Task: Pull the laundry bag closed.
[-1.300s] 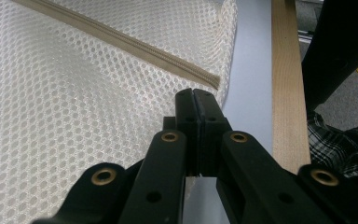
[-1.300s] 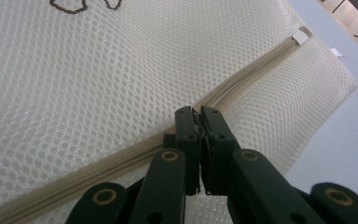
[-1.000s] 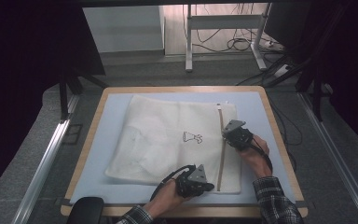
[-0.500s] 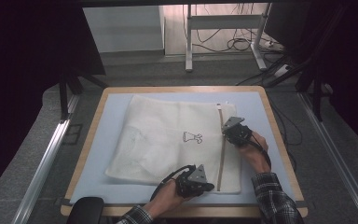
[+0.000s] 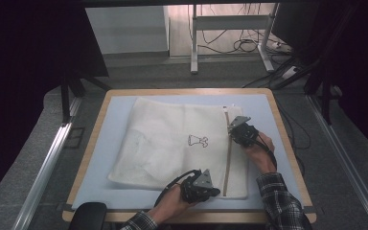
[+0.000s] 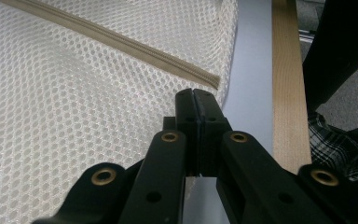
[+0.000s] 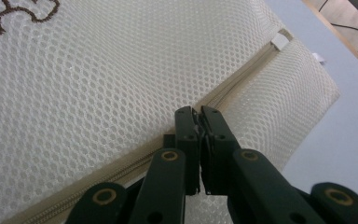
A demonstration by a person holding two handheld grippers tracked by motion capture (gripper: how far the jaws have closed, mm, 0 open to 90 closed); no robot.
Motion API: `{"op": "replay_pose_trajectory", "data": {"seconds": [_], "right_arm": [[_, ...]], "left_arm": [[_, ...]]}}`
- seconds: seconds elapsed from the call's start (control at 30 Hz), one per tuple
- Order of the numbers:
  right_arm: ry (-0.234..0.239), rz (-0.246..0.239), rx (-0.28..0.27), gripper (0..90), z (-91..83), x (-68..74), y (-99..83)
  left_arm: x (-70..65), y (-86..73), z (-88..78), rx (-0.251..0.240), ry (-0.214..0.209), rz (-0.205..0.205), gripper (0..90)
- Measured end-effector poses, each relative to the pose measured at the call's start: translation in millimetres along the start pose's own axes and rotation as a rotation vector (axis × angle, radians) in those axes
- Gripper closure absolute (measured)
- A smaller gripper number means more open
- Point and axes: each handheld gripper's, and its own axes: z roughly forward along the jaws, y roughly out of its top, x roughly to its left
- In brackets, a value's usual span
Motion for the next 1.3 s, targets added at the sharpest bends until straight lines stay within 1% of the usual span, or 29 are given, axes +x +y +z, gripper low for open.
{"op": "replay_pose_trajectory", "data": {"seconds": [0.03,0.27,0.33,0.4,0.43,0.47,0.67,1.0,1.1,1.3], "right_arm": [[-0.002,-0.01,0.002,85.9,0.6,-0.8,0.8],[-0.007,-0.009,0.006,85.9,3.8,-3.0,2.6],[0.0,-0.003,0.007,85.9,3.5,-4.2,3.1],[-0.007,0.002,0.004,85.9,4.1,-5.0,3.6],[-0.002,0.003,0.001,85.9,5.0,-5.8,4.0],[-0.003,0.004,0.005,85.9,5.6,-6.0,4.4],[-0.018,0.015,0.009,86.0,11.9,-9.2,6.7],[-0.02,0.026,0.013,85.9,20.1,-16.5,9.4],[-0.02,0.041,0.007,85.8,21.9,-19.4,9.9],[-0.023,0.053,0.001,85.8,27.4,-25.4,11.4]], "left_arm": [[0.1,0.0,-0.1,0.0,0.0,0.0,89.6],[0.1,0.0,0.0,0.001,0.0,0.0,89.6],[0.2,0.0,0.0,0.0,0.0,0.0,89.6],[0.2,0.0,0.0,0.0,-0.001,-0.001,89.6],[0.3,0.0,0.0,0.0,-0.001,-0.001,89.6],[-0.4,-0.1,0.7,-0.011,-0.002,-0.013,89.6],[-0.5,0.0,0.5,-0.007,-0.001,-0.01,89.6],[-0.3,-0.1,0.7,-0.01,-0.002,-0.012,89.6],[-0.2,-0.1,0.6,-0.009,-0.002,-0.012,89.6],[-0.4,-0.1,0.6,-0.01,-0.001,-0.012,89.6]]}}
